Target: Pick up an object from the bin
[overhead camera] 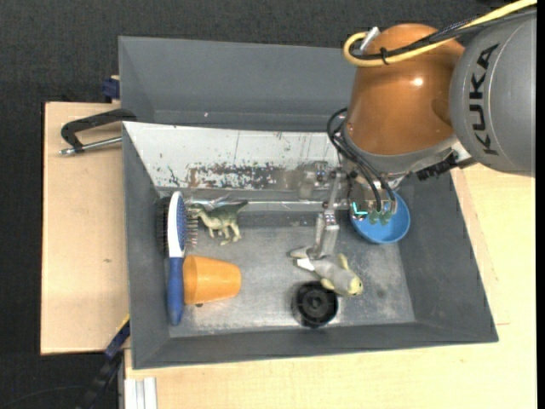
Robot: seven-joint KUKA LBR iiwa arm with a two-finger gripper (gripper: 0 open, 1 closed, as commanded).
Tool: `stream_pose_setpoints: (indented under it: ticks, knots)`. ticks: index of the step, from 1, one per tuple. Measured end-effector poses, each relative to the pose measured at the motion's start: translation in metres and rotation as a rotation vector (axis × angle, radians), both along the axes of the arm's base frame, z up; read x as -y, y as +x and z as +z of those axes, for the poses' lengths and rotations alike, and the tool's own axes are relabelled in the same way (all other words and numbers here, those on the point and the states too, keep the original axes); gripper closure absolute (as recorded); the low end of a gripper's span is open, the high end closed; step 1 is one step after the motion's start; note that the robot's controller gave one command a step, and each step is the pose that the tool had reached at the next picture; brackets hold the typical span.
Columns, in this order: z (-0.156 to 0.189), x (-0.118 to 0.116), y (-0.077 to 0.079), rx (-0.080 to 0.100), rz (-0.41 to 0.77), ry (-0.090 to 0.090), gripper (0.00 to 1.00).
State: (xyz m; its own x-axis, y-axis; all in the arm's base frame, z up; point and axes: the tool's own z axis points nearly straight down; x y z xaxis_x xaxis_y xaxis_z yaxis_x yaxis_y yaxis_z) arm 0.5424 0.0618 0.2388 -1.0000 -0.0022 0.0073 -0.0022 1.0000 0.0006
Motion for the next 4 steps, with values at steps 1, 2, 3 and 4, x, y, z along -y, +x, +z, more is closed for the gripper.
stream_pose_setpoints:
  ticks: [1, 2, 3, 4]
  knots:
    - [-0.084, -0.06, 0.013, 0.0, -0.149, 0.0, 0.0]
    - [-0.14, -0.106, 0.004, 0.015, -0.162, -0.002, 0.0]
    - [-0.157, -0.137, -0.022, 0.032, 0.254, -0.011, 0.0]
    - [-0.157, -0.137, -0.022, 0.033, 0.253, -0.01, 1.0]
